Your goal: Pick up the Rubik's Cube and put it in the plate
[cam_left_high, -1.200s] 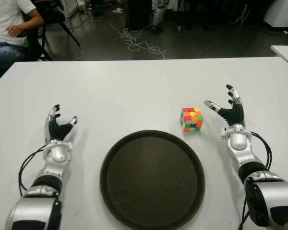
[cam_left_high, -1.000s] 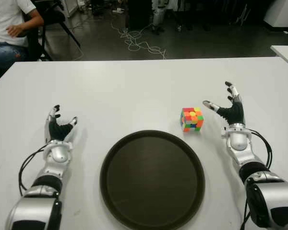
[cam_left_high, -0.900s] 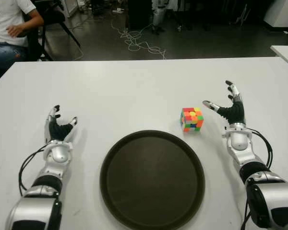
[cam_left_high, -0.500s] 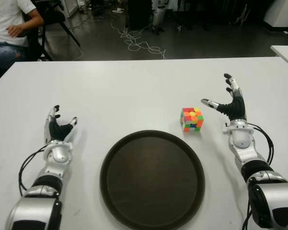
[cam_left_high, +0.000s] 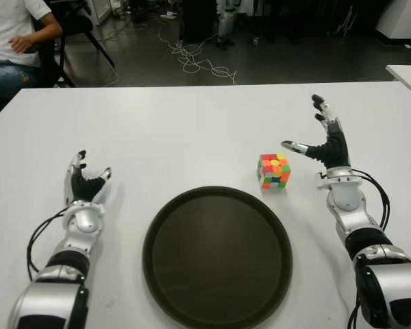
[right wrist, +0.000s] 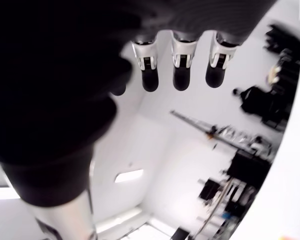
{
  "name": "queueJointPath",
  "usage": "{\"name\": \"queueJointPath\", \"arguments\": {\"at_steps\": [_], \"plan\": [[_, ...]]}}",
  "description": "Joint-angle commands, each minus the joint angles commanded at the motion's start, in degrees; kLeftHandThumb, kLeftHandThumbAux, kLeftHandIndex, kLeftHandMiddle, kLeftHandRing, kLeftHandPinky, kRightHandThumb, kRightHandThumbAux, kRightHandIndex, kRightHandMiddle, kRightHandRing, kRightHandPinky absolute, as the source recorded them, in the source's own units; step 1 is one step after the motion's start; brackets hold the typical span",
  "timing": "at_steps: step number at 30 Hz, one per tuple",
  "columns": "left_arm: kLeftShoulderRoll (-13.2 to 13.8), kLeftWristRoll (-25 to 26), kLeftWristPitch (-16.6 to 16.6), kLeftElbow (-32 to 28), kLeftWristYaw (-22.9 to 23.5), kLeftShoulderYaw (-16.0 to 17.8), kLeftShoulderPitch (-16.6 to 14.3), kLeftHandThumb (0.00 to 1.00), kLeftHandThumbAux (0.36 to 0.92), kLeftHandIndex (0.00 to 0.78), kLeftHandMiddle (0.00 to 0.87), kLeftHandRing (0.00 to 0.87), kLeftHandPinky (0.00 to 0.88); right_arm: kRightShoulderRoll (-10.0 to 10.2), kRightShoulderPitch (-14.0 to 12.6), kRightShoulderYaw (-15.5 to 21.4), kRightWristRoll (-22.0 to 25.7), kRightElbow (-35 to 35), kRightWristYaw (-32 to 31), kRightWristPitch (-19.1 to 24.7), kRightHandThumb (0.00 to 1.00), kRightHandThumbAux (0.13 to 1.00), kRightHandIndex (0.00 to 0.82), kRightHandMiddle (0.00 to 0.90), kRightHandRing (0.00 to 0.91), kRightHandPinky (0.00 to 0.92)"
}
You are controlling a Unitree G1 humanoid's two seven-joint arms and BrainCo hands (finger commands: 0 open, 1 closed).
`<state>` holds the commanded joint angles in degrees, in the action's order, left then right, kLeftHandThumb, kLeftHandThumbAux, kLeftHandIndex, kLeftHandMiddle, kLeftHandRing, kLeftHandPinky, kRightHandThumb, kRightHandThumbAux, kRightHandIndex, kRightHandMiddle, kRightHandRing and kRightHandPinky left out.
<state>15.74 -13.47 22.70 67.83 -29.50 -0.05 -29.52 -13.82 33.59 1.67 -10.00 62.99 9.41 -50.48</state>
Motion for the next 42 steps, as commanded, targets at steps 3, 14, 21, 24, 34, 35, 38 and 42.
{"name": "queueJointPath", "arguments": {"at_steps": [3,14,21,24,34,35,38,42], "plan": [[-0.1,0.0,0.0,0.0,-0.1,0.1,0.0,0.14,0.732,0.098,0.157,0.173,0.214,0.0,-0.2,0.0,0.0,-0.6,-0.7,-0.1,0.0,0.87,0.073,0.1,0.055,0.034],[-0.3,0.2,-0.5,0.1,-0.4,0.2,0.0,0.133,0.726,0.095,0.137,0.143,0.142,-0.7,-0.7,-0.5,-0.1,-2.8,-4.7,1.0,0.0,0.864,0.074,0.101,0.059,0.041],[-0.4,0.4,0.0,-0.1,-0.2,0.4,0.0,0.153,0.729,0.096,0.13,0.134,0.145,-1.9,-0.6,-1.4,-0.5,-3.4,-8.0,2.9,0.0,0.855,0.067,0.089,0.048,0.044],[-0.4,0.5,0.0,0.0,-0.2,0.4,0.0,0.156,0.732,0.095,0.129,0.131,0.142,-3.0,-0.1,-2.5,-0.8,-3.5,-11.1,4.8,0.0,0.818,0.07,0.086,0.05,0.053],[-0.5,0.3,0.1,0.2,-0.7,0.3,-0.2,0.148,0.728,0.094,0.133,0.14,0.157,-4.5,0.4,-4.4,-1.8,-4.9,-14.5,8.5,0.0,0.686,0.088,0.069,0.066,0.093],[-0.5,0.3,0.1,0.2,-0.7,0.3,-0.2,0.145,0.728,0.094,0.136,0.143,0.16,-4.5,0.3,-4.6,-1.8,-5.1,-14.7,8.8,0.0,0.672,0.088,0.066,0.066,0.097],[-0.4,0.2,0.0,0.1,-0.7,0.1,-0.3,0.139,0.729,0.093,0.144,0.151,0.164,-4.5,0.2,-4.9,-1.9,-5.9,-15.1,9.7,0.0,0.649,0.099,0.063,0.071,0.116],[-0.4,0.0,-0.3,0.2,-0.7,0.0,-0.3,0.134,0.729,0.092,0.15,0.156,0.155,-4.7,0.0,-5.5,-2.2,-6.7,-15.2,10.5,0.0,0.613,0.106,0.053,0.073,0.131]]}}
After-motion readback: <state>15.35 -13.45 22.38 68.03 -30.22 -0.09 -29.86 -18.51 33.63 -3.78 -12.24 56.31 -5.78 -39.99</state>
